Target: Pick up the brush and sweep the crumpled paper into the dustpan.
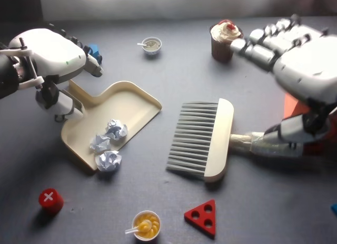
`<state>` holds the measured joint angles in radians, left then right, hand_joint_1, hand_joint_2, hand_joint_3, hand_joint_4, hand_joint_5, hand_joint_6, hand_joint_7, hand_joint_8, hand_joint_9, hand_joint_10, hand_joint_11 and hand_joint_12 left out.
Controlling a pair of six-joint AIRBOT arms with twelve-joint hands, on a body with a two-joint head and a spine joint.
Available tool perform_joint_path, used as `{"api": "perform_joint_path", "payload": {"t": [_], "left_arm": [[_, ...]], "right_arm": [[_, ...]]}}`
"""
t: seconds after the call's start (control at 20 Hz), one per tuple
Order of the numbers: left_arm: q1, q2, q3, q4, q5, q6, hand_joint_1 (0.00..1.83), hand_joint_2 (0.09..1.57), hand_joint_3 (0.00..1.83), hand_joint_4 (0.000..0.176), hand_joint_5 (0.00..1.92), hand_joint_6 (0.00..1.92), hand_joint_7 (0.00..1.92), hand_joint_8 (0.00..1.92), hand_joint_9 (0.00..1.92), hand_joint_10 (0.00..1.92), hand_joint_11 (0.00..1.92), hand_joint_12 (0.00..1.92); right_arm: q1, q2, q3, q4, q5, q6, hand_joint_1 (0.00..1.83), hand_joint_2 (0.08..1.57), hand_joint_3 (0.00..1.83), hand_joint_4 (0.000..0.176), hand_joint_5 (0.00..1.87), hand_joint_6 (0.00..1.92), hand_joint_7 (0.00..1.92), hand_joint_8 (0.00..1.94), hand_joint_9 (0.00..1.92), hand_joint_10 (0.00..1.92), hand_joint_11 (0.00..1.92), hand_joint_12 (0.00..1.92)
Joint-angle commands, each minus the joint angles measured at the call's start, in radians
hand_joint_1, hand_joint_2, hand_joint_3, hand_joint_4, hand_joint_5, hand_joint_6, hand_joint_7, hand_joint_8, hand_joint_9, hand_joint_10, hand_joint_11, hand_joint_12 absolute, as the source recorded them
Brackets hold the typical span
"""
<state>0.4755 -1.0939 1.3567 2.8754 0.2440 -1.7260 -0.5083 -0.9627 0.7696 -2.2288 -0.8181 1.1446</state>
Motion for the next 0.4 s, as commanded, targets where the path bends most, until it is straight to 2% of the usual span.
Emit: {"api": "perform_joint_path", "payload": {"t": [0.0, 0.1, 0.25, 0.35], "left_arm": [[-0.013, 0.012, 0.003, 0.015, 0.108, 0.008, 0.92, 0.96, 0.0, 0.0, 0.56, 0.0, 0.55, 0.0, 0.54, 0.0, 0.54, 0.04], [-0.013, 0.014, 0.003, 0.015, 0.108, 0.009, 0.94, 0.96, 0.0, 0.0, 0.56, 0.0, 0.55, 0.0, 0.55, 0.0, 0.55, 0.05], [-0.013, 0.015, 0.002, 0.015, 0.108, 0.009, 0.92, 0.98, 0.01, 0.0, 0.54, 0.0, 0.54, 0.0, 0.54, 0.0, 0.53, 0.04], [-0.013, 0.017, 0.0, 0.015, 0.108, 0.009, 0.91, 0.98, 0.01, 0.0, 0.54, 0.0, 0.54, 0.0, 0.55, 0.0, 0.58, 0.06]], "right_arm": [[0.001, 0.011, -0.013, -0.09, -0.112, 0.012, 0.98, 0.77, 0.0, 0.176, 0.0, 0.0, 0.0, 0.0, 0.0, 0.0, 0.0, 0.0], [-0.038, 0.033, -0.054, -0.186, -0.213, 0.041, 0.96, 0.75, 0.0, 0.176, 0.0, 0.0, 0.0, 0.0, 0.0, 0.0, 0.0, 0.0], [-0.08, 0.059, -0.123, -0.206, -0.351, 0.014, 0.96, 0.77, 0.01, 0.176, 0.0, 0.0, 0.0, 0.0, 0.0, 0.0, 0.0, 0.0], [-0.111, 0.077, -0.152, -0.261, -0.395, 0.004, 1.02, 0.8, 0.01, 0.176, 0.0, 0.0, 0.0, 0.0, 0.0, 0.0, 0.0, 0.0]]}}
